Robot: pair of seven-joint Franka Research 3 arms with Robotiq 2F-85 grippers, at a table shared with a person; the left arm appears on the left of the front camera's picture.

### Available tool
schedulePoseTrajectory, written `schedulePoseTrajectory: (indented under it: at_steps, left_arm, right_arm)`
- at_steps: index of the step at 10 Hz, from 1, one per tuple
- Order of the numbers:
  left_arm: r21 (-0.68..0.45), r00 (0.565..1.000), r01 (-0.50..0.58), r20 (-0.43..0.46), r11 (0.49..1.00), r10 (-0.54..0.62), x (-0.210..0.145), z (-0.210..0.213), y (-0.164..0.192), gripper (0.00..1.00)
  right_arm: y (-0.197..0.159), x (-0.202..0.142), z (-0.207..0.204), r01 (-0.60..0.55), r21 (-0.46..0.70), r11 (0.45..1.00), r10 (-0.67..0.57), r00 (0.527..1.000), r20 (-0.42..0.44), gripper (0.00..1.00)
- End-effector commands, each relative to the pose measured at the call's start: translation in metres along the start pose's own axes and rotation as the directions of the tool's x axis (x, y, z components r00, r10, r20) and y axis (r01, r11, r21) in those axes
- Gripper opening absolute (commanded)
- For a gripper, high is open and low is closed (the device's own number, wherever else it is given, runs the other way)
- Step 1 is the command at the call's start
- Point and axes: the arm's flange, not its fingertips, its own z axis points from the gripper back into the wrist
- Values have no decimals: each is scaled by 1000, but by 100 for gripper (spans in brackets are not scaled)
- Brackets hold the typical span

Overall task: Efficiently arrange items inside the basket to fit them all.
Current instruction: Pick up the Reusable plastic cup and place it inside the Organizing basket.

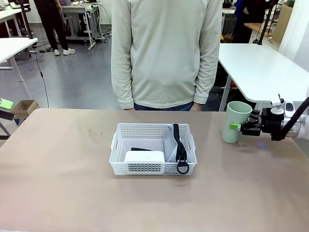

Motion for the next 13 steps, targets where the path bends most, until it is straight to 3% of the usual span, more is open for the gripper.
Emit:
schedulePoseTrajectory:
  at_steps: [1,2,4,5,6,7,8,9,10,11,12,13]
  left_arm:
    - [-3,1000,1,1,1000,-1,-3,1,-2,100]
    - [-3,1000,1,1,1000,-1,-3,1,-2,100]
    - [-3,1000,1,1,1000,-1,-3,1,-2,100]
    - [-3,1000,1,1,1000,-1,-3,1,-2,100]
    - [-3,1000,1,1,1000,-1,-3,1,-2,100]
    - [-3,1000,1,1,1000,-1,-3,1,-2,100]
    - [-3,1000,1,1,1000,-1,-3,1,-2,100]
    - [-3,1000,1,1,1000,-1,-3,1,-2,100]
    - [-3,1000,1,1,1000,-1,-3,1,-2,100]
    - [-3,1000,1,1,1000,-1,-3,1,-2,100]
    - [-3,1000,1,1,1000,-1,-3,1,-2,100]
    - [-3,1000,1,1,1000,-1,-3,1,-2,100]
  right_arm:
    - [0,8,6,28,34,999,-29,1000,6,42]
    - [3,9,7,27,42,999,-27,1000,3,0]
    - [10,20,13,55,96,994,-55,998,-7,0]
    - [17,37,17,100,148,984,-91,994,-65,33]
    - [29,62,23,137,198,970,-110,983,-145,33]
    - [49,97,33,126,232,965,-74,973,-218,0]
    - [80,128,43,85,302,950,-3,965,-263,32]
    - [115,147,47,-12,298,954,106,947,-303,0]
    - [130,146,46,-37,322,946,150,931,-332,0]
    - [124,136,43,4,239,971,83,932,-354,0]
    - [95,115,50,108,172,979,-35,923,-384,31]
    - [123,150,49,-23,313,949,129,938,-321,31]
